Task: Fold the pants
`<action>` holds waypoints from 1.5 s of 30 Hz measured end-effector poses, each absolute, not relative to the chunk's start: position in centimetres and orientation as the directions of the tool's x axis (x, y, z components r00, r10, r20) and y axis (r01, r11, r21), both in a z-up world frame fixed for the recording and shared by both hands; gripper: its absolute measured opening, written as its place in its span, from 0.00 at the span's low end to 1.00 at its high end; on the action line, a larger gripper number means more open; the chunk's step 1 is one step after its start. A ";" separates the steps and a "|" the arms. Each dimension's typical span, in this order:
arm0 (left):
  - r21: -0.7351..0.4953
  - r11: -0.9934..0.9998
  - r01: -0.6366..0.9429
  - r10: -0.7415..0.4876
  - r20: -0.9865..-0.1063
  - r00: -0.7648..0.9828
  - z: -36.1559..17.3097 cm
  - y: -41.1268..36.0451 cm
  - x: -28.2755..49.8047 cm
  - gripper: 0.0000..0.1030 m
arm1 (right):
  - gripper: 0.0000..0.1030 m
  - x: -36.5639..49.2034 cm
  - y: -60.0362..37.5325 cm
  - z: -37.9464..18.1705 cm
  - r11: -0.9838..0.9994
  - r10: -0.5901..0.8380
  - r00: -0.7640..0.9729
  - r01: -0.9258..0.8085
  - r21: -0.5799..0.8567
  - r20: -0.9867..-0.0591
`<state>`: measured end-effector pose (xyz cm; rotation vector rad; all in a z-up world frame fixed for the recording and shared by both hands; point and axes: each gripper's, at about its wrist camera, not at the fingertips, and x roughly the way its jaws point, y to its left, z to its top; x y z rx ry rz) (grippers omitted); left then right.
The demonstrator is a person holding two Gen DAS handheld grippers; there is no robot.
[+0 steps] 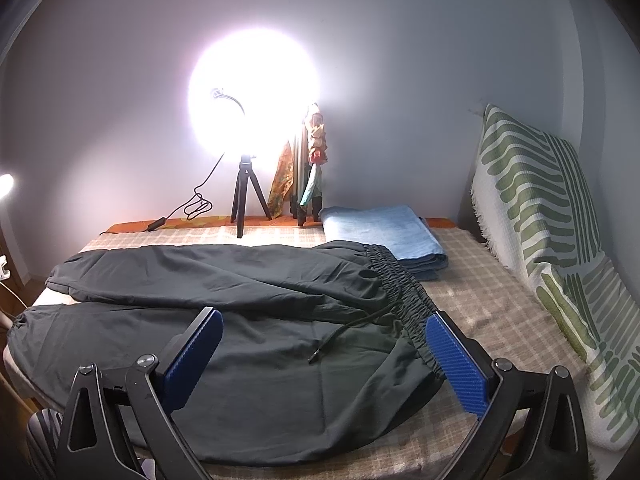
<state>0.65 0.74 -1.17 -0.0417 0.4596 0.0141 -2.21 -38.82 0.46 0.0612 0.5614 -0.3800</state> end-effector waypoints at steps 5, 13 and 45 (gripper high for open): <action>-0.007 0.999 0.031 -0.031 -0.453 0.891 -1.4 1.4 2.0 1.00 | 1.00 -0.7 -38.9 0.6 0.954 -0.272 0.799 0.296 -0.043 -0.537; -0.065 0.997 0.046 -0.070 -0.452 0.889 -0.6 3.8 4.5 1.00 | 1.00 3.2 -38.5 2.0 0.988 -0.142 0.834 0.151 -0.027 -0.533; -0.139 0.987 0.080 -0.156 -0.715 0.682 -7.3 4.9 30.1 0.93 | 0.84 35.5 -36.3 -5.7 0.940 0.215 0.526 -0.340 0.028 -0.823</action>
